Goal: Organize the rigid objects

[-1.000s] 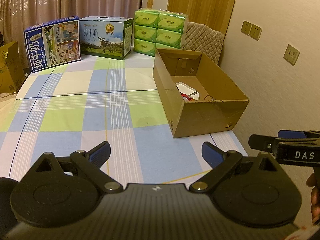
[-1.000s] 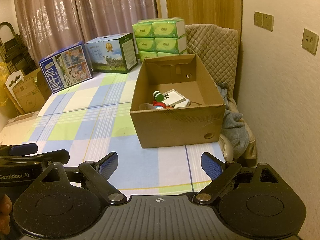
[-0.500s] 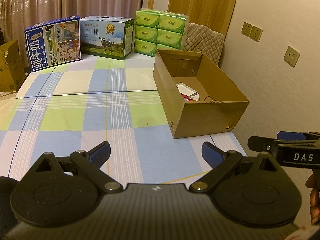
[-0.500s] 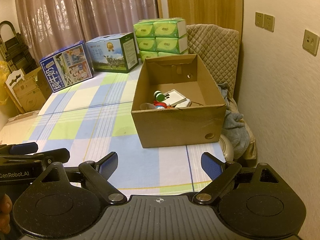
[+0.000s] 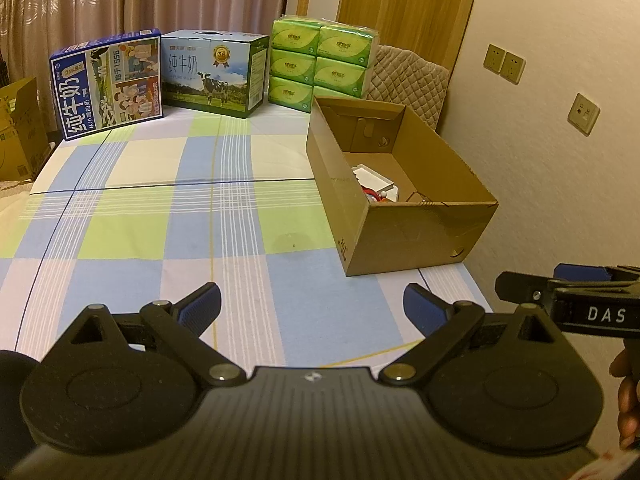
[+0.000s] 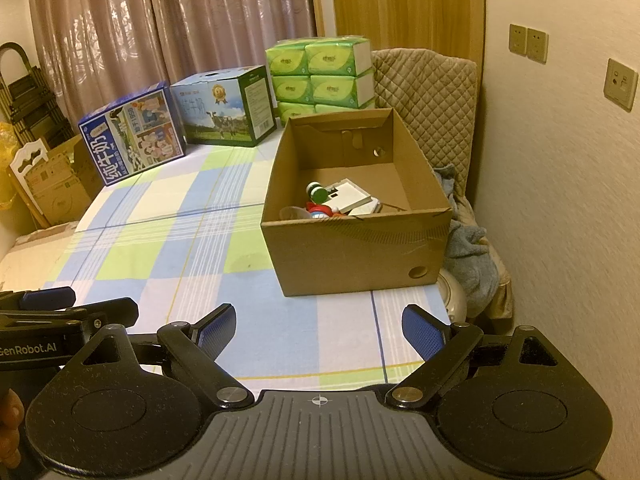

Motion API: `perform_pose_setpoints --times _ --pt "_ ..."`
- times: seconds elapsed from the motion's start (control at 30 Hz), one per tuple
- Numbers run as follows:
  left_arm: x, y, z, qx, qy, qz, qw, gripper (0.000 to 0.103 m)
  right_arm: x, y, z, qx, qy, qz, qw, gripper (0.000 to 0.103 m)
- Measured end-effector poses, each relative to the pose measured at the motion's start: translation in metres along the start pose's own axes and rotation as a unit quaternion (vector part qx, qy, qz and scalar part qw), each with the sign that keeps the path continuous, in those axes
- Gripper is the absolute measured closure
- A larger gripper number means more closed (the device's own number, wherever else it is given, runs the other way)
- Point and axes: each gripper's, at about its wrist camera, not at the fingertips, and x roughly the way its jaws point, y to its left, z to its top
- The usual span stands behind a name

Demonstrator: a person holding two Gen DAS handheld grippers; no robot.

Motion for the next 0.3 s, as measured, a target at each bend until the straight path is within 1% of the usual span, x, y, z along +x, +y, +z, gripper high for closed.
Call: perform_pose_setpoints --times 0.3 --pt "-0.0002 -0.0005 -0.0012 -0.009 -0.002 0.004 0.9999 0.007 -0.0003 0.0002 0.0004 0.0 -0.001 0.0 1.0 0.016"
